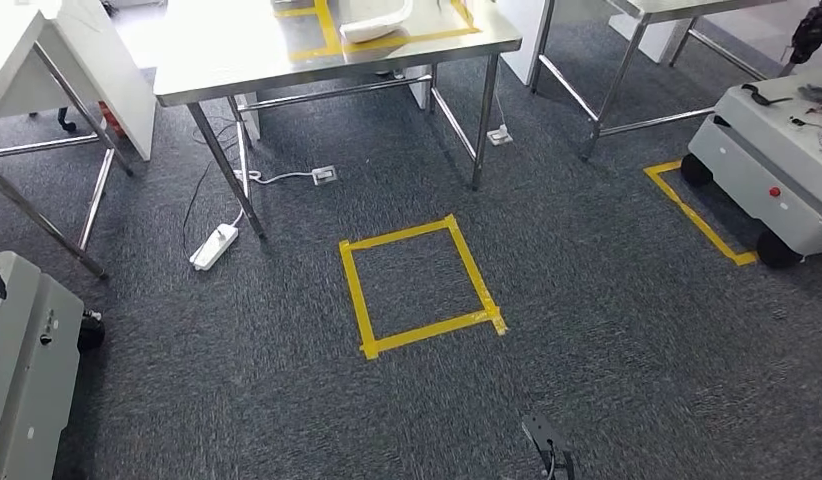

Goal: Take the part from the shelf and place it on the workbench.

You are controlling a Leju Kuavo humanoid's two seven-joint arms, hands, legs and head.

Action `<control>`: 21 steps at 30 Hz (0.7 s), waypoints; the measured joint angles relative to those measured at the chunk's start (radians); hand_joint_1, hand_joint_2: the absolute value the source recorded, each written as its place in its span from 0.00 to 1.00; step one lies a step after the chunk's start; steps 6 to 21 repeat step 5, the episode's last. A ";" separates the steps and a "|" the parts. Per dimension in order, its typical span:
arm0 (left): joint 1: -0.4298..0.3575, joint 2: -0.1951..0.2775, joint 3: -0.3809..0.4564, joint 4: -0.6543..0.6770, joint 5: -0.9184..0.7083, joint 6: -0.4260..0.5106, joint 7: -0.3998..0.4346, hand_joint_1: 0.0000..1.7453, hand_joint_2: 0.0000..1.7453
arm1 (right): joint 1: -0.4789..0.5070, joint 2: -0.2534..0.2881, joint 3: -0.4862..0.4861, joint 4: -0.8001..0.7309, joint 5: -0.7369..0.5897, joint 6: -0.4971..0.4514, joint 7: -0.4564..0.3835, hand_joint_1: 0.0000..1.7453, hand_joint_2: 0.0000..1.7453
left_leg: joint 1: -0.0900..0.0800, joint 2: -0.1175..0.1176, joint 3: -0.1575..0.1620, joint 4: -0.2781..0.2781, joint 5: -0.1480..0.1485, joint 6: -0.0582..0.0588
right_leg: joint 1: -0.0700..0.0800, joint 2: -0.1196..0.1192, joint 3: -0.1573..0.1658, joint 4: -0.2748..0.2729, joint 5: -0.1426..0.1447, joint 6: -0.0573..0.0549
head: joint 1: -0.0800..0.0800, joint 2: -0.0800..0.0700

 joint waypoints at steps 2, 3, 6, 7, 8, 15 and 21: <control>0.018 0.006 -0.048 -0.004 0.068 0.002 -0.002 0.00 0.00 | 0.006 -0.005 0.015 -0.011 -0.012 0.001 -0.005 0.00 0.00 | -0.001 0.002 -0.004 -0.002 0.000 0.004 | 0.001 0.000 0.000 -0.001 0.001 -0.005 | 0.001 0.000; 0.025 0.010 -0.071 -0.008 0.100 0.002 -0.003 0.00 0.00 | 0.011 -0.006 0.022 -0.015 -0.018 0.001 -0.007 0.00 0.00 | -0.002 0.002 -0.005 -0.001 0.000 0.007 | 0.000 0.000 0.000 -0.003 0.004 -0.001 | 0.000 0.000; 0.034 0.015 -0.108 -0.016 0.148 0.004 -0.007 0.00 0.00 | 0.020 -0.009 0.033 -0.021 -0.026 0.001 -0.011 0.00 0.00 | -0.003 0.002 -0.009 0.002 0.002 0.011 | -0.001 0.000 0.000 -0.006 0.009 0.008 | 0.001 0.000; 0.034 0.015 -0.108 -0.016 0.148 0.004 -0.007 0.00 0.00 | 0.020 -0.009 0.033 -0.021 -0.026 0.001 -0.011 0.00 0.00 | -0.003 0.002 -0.009 0.002 0.002 0.011 | -0.001 0.000 0.000 -0.006 0.009 0.008 | 0.001 0.000; 0.034 0.015 -0.108 -0.016 0.148 0.004 -0.007 0.00 0.00 | 0.020 -0.009 0.033 -0.021 -0.026 0.001 -0.011 0.00 0.00 | -0.003 0.002 -0.009 0.002 0.002 0.011 | -0.001 0.000 0.000 -0.006 0.009 0.008 | 0.001 0.000; 0.034 0.015 -0.108 -0.016 0.148 0.004 -0.007 0.00 0.00 | 0.020 -0.009 0.033 -0.021 -0.026 0.001 -0.011 0.00 0.00 | -0.003 0.002 -0.009 0.002 0.002 0.011 | -0.001 0.000 0.000 -0.006 0.009 0.008 | 0.001 0.000; 0.034 0.015 -0.108 -0.016 0.148 0.004 -0.007 0.00 0.00 | 0.020 -0.009 0.033 -0.021 -0.026 0.001 -0.011 0.00 0.00 | -0.003 0.002 -0.009 0.002 0.002 0.011 | -0.001 0.000 0.000 -0.006 0.009 0.008 | 0.001 0.000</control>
